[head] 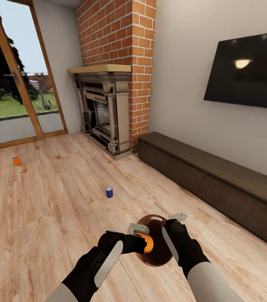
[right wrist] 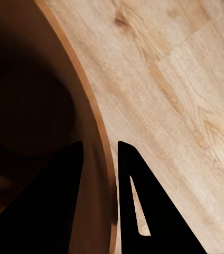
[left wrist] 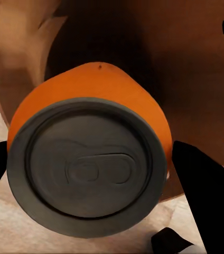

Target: Put the three can of soda from the living room inside the tash can in the kitchen.

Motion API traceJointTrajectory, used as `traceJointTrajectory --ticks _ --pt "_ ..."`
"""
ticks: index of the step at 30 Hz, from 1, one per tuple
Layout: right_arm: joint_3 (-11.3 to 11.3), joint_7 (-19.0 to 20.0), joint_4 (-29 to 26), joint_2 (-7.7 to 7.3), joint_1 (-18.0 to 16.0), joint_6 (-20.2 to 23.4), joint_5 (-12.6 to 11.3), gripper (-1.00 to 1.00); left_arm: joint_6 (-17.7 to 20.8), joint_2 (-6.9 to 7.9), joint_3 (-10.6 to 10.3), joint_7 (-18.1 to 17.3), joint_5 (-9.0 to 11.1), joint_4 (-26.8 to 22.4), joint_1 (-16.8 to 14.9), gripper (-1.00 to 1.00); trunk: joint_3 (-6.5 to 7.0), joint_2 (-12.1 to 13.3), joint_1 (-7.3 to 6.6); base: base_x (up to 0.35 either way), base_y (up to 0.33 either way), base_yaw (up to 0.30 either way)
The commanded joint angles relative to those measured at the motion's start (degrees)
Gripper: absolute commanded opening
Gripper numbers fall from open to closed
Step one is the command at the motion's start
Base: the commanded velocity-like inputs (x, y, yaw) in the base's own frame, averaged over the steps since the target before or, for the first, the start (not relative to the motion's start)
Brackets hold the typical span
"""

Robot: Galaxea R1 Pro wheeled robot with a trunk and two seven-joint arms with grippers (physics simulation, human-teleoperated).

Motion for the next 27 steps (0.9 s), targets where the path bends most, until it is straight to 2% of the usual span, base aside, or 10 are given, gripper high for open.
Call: traceJointTrajectory --ticks 1,8,13,17,27 --pt "0.01 0.14 -0.03 0.03 -0.02 -0.03 0.22 -1.00 -0.84 -0.01 0.00 0.05 0.01 0.17 0.00 -1.00 0.01 0.00 0.00 0.000 0.000 0.000" --pt "0.09 0.20 -0.03 0.58 -0.02 0.07 0.17 -1.00 -2.88 -0.21 0.00 0.08 0.10 2.98 0.00 -1.00 0.01 0.00 0.00 0.000 0.000 0.000" --pt "2.46 0.23 -0.03 1.19 -0.02 0.44 -0.04 -1.00 -3.92 -0.33 0.00 0.05 0.06 3.62 0.00 -1.00 0.01 0.00 0.00 0.000 0.000 0.000" --pt "3.42 0.29 -0.03 1.28 0.03 0.66 -0.15 -1.00 -4.67 -0.31 0.00 0.01 -0.01 3.75 0.00 -1.00 0.01 0.00 0.00 0.000 0.000 0.000" --pt "3.80 0.39 -0.25 1.28 0.07 1.03 -0.19 -1.00 -6.74 -0.34 0.00 0.06 -0.28 6.32 -0.03 -1.00 0.01 0.00 0.00 0.000 0.000 0.000"
